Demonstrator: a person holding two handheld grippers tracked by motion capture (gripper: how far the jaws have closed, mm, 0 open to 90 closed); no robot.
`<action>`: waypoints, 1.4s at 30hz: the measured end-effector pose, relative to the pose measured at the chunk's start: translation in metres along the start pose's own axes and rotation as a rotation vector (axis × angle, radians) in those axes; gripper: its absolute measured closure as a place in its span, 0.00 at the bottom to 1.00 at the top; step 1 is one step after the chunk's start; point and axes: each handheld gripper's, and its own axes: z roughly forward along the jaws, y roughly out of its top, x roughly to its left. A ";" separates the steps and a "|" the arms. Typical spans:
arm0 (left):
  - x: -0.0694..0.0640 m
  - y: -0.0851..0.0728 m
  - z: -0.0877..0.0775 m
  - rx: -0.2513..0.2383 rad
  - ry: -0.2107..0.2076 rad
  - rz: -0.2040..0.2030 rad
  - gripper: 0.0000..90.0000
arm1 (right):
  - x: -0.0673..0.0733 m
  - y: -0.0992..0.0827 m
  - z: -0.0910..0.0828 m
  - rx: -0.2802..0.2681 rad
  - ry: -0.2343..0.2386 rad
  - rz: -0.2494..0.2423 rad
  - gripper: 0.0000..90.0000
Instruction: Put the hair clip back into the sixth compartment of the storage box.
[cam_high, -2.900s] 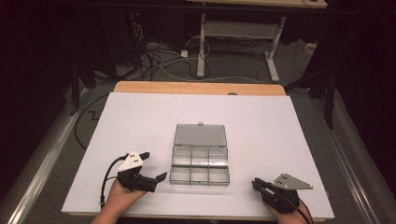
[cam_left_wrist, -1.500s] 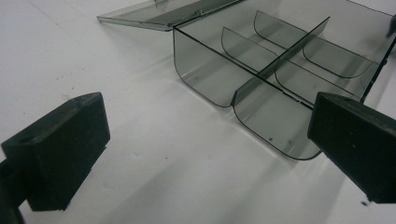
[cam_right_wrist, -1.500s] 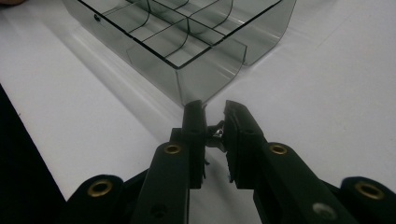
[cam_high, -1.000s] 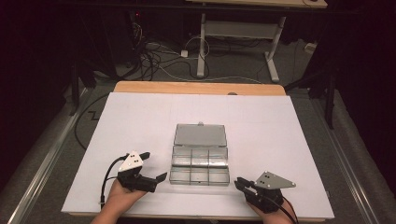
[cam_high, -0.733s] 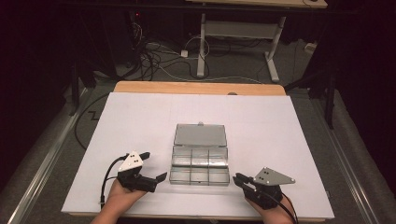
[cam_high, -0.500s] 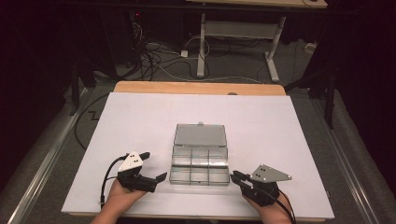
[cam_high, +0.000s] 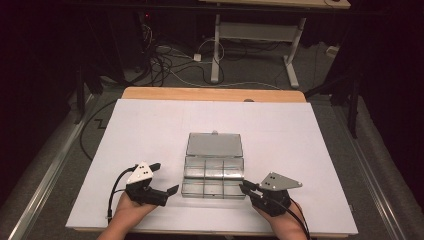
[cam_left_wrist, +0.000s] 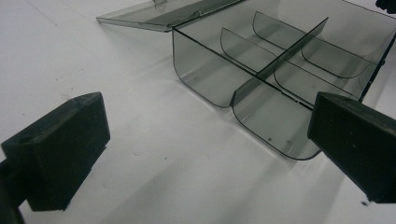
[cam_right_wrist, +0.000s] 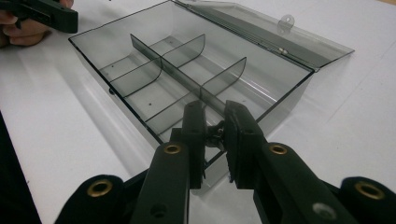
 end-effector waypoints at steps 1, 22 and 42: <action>0.000 0.000 0.000 0.000 0.000 0.000 0.00 | 0.000 0.000 0.001 0.001 0.001 0.001 0.89; 0.000 0.000 0.000 0.001 -0.002 0.002 0.00 | 0.005 0.007 0.026 0.036 0.029 -0.017 0.89; 0.000 0.000 0.000 -0.001 -0.008 0.003 0.00 | 0.008 0.003 0.028 0.037 0.039 -0.008 0.89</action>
